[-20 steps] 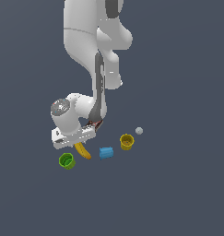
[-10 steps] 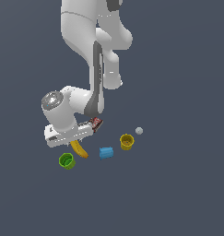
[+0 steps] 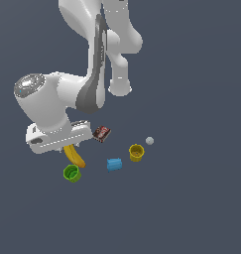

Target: Pick up a designated object from a clutter of objects.

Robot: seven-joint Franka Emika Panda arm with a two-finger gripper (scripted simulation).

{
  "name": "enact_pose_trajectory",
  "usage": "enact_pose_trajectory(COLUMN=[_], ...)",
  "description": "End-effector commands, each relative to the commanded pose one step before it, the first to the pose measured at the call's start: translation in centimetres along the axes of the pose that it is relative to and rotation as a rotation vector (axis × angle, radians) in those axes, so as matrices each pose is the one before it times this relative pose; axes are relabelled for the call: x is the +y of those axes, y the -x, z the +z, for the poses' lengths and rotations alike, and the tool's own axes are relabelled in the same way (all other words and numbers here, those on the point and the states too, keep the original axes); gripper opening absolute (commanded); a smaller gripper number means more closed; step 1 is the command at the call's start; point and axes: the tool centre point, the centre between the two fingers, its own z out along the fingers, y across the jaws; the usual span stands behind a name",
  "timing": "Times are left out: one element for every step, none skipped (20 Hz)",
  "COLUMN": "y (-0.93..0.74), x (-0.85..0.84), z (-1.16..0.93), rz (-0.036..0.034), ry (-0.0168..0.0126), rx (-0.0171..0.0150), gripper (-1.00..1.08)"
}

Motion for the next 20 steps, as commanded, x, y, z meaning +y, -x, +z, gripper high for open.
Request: enact_pose_trajectory(y=[-0.490,-0.195,-0.196,-0.196,-0.197,-0.216,-0.198,-0.198,-0.198,-0.192,-0.214,-0.181,-0.176,-0.171,-0.166,-0.162,-0.179,-0.154,-0.147,-0.137], x=[0.680,0.265,0.265,0.264,0.264,0.253,0.262,0.262,0.260,0.251,0.224,0.234,0.226,0.219,0.212,0.205,0.184,0.193,0.183,0.169], z=[-2.718,-1.012,-1.004,-0.997,-0.989,-0.956,-0.971,-0.962,-0.948,-0.910,-0.848,-0.833,-0.799,-0.767,-0.736,-0.707,-0.666,-0.653,-0.614,-0.562], rz=[0.00005,0.00000,0.00000,0.00000,0.00000,-0.00025,0.00000,0.00000,0.00000,0.00000,-0.00056,0.00000,0.00000,0.00000,0.00000,0.00000,-0.00054,0.00000,0.00000,0.00000], ry=[0.00102,0.00000,0.00000,0.00000,0.00000,-0.00010,0.00000,0.00000,0.00000,0.00000,-0.00038,0.00000,0.00000,0.00000,0.00000,0.00000,-0.00042,0.00000,0.00000,0.00000], rx=[0.00102,0.00000,0.00000,0.00000,0.00000,-0.00041,0.00000,0.00000,0.00000,0.00000,-0.00013,0.00000,0.00000,0.00000,0.00000,0.00000,0.00010,0.00000,0.00000,0.00000], gripper=[-1.00,-1.00,-1.00,-1.00,-1.00,-1.00,-1.00,-1.00,-1.00,-1.00,-1.00,-1.00,-1.00,-1.00,-1.00,-1.00,-1.00,-1.00,-1.00,-1.00])
